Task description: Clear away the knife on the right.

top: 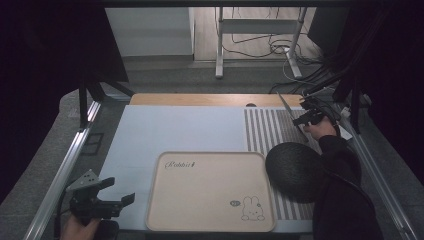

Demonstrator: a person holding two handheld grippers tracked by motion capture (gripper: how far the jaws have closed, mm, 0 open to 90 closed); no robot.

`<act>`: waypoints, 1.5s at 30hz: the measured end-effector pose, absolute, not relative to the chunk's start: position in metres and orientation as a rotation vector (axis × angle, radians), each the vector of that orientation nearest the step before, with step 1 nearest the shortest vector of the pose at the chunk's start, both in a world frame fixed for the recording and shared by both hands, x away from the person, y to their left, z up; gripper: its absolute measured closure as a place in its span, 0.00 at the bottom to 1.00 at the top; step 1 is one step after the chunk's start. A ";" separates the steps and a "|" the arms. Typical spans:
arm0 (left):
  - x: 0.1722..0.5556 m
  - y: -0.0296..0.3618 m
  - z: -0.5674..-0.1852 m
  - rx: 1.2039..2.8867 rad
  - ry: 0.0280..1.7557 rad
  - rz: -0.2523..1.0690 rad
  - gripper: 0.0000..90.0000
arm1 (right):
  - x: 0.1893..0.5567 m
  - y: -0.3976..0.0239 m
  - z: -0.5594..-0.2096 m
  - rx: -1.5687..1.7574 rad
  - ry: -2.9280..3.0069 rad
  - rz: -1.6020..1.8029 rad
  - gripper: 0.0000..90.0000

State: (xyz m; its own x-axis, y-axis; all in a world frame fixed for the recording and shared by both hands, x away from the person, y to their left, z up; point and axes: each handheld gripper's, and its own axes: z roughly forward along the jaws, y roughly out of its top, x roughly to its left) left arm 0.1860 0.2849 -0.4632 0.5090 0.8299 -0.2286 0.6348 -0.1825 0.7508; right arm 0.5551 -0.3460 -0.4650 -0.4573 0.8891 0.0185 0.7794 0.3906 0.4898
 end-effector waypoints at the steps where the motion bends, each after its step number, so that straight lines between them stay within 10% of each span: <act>1: 0.186 0.285 -0.463 1.906 1.207 0.292 0.03 | 0.555 -0.346 -0.463 1.473 2.406 0.647 0.89; 45: 0.186 0.285 -0.463 1.904 1.202 0.295 0.03 | 0.421 -0.228 -0.438 1.120 2.709 0.703 0.89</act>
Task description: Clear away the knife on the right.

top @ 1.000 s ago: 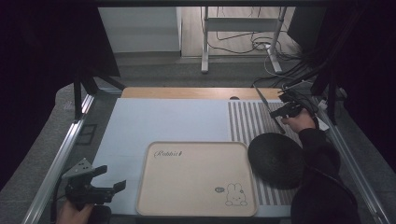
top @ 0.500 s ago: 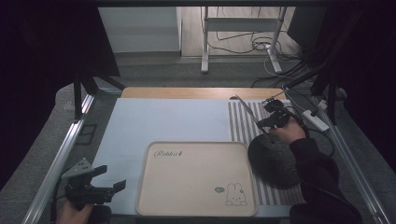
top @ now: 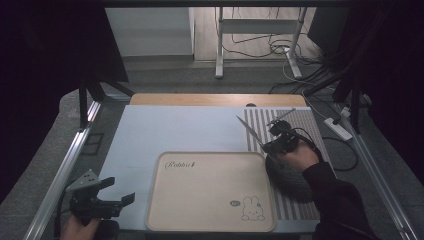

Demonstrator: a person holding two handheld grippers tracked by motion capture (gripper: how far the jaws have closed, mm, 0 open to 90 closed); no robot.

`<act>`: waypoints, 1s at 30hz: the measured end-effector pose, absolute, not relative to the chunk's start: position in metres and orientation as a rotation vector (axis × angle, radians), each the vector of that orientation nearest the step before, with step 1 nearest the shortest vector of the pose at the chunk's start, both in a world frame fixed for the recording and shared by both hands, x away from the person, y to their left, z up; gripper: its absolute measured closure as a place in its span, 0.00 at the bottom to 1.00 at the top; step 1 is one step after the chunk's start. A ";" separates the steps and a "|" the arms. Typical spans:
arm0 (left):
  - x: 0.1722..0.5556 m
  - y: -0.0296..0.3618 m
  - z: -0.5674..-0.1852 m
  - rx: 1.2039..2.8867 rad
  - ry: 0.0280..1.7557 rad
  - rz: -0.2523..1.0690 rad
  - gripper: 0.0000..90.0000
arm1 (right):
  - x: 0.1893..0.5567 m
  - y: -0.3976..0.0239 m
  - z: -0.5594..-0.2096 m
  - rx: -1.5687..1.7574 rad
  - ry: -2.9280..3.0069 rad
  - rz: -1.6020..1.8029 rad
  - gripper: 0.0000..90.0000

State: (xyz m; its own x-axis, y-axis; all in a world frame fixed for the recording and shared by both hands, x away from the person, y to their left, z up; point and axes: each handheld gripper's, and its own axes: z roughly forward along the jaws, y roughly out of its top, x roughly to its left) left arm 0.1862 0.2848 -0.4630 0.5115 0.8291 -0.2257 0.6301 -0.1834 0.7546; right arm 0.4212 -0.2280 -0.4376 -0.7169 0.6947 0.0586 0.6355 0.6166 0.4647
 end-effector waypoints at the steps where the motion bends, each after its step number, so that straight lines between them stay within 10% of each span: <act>1: 0.186 0.285 -0.463 1.904 1.202 0.296 0.03 | 0.418 -0.225 -0.438 1.110 2.721 0.703 0.89; 30: 0.187 0.285 -0.463 1.903 1.202 0.295 0.03 | 0.331 -0.140 -0.494 1.017 3.035 0.420 0.88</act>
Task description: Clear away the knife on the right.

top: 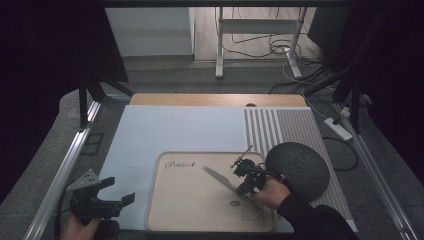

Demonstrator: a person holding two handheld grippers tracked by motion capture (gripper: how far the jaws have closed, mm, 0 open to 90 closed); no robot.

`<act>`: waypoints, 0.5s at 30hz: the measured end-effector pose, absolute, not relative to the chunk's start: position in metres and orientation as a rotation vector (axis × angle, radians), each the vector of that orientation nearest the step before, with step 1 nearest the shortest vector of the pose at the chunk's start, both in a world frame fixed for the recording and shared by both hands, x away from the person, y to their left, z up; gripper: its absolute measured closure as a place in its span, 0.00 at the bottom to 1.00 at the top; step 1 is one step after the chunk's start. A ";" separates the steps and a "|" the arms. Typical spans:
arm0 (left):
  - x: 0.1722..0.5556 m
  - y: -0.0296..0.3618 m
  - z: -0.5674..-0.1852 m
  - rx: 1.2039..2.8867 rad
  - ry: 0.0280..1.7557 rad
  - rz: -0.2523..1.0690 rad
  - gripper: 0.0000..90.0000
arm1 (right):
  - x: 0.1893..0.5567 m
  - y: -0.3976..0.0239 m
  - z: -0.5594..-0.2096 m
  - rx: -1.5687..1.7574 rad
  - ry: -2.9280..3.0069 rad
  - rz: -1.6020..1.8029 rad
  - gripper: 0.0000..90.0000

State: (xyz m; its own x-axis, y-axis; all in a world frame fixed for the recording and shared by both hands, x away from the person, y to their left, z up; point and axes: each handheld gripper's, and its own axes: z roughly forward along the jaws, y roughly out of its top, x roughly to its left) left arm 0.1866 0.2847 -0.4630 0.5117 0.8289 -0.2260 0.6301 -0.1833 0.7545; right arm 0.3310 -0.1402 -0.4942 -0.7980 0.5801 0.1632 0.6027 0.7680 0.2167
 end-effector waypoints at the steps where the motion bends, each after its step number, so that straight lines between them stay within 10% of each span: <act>1: 0.187 0.285 -0.463 1.904 1.202 0.295 0.03 | 0.332 -0.140 -0.495 -0.959 -2.857 -0.389 0.88; 5: 0.187 0.285 -0.463 1.903 1.206 0.291 0.03 | 0.339 -0.141 -0.479 -0.936 -2.846 -0.555 0.81; 9: 0.187 0.285 -0.463 1.903 1.206 0.292 0.03 | 0.342 -0.127 -0.475 -0.703 -2.928 -0.618 0.99; 15: 0.187 0.285 -0.463 1.904 1.210 0.291 0.03 | 0.344 -0.090 -0.490 -0.474 -3.024 -0.638 1.00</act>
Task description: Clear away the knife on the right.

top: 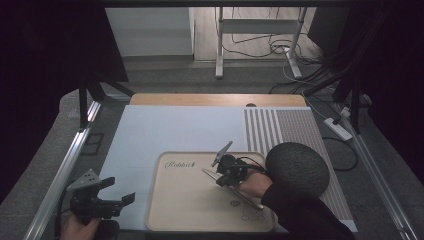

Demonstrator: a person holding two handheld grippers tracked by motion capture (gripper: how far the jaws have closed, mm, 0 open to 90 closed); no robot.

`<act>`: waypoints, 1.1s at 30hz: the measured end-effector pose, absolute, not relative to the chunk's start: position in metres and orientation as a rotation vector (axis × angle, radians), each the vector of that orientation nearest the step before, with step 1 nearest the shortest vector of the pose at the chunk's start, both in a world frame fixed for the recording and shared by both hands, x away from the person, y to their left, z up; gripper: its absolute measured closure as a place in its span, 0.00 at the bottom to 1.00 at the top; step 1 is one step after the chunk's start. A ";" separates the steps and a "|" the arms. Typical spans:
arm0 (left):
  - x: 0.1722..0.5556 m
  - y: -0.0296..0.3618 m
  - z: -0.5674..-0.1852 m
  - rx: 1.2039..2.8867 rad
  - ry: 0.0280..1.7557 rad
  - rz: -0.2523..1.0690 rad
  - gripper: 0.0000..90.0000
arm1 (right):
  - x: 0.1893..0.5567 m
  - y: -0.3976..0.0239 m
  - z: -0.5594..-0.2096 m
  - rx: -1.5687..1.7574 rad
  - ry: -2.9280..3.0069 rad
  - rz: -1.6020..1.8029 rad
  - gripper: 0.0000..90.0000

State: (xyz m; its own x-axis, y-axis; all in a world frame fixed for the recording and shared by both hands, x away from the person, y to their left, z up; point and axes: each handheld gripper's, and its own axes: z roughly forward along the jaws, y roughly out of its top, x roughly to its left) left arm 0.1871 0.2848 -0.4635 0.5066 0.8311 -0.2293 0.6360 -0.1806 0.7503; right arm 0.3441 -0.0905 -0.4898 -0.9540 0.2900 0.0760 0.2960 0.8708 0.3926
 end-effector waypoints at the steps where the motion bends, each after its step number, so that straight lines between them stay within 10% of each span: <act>1: 0.187 0.285 -0.463 1.903 1.211 0.290 0.03 | 0.345 -0.086 -0.493 -0.463 -3.022 -0.644 1.00; 33: 0.187 0.285 -0.463 1.902 1.207 0.290 0.03 | 0.333 -0.150 -0.497 -0.633 -3.050 -0.468 1.00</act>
